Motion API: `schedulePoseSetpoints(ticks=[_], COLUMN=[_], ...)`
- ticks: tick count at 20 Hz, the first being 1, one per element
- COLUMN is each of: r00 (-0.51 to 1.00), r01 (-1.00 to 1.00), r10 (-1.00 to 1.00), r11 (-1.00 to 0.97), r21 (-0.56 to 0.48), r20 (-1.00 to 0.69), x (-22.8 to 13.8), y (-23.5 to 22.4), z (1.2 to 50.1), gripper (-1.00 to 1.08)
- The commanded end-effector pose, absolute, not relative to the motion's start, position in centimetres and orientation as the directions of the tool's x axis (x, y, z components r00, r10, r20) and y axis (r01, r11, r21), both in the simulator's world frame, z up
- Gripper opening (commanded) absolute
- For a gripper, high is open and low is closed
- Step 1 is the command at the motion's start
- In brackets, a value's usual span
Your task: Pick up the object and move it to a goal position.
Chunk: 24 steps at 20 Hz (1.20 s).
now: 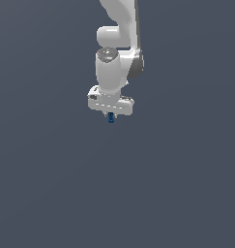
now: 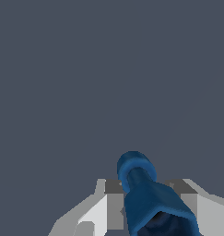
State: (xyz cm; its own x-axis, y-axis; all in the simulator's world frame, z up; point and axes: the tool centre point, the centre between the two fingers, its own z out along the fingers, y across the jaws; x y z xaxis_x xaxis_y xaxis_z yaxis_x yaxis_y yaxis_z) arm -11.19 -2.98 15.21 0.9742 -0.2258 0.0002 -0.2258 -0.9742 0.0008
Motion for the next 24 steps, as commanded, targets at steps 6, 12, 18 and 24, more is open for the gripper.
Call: schedulePoseSetpoints(ticks=[6,12,18,24], r00=[0.974,0.974,0.974,0.974], r01=[-0.226,-0.226,-0.225,-0.225], r10=[-0.226,-0.226,-0.225,-0.225], r11=[-0.974,-0.974,-0.974,-0.974], r21=[0.003,0.003,0.002,0.001], r20=[0.001,0.001,0.001,0.000], x=[-12.7,-13.6,-14.2,-14.5], y=[0.9,3.7,5.9,7.1], z=[22.5,27.7,31.6,33.9], gripper=[-1.00,-1.00,-1.00,-1.00])
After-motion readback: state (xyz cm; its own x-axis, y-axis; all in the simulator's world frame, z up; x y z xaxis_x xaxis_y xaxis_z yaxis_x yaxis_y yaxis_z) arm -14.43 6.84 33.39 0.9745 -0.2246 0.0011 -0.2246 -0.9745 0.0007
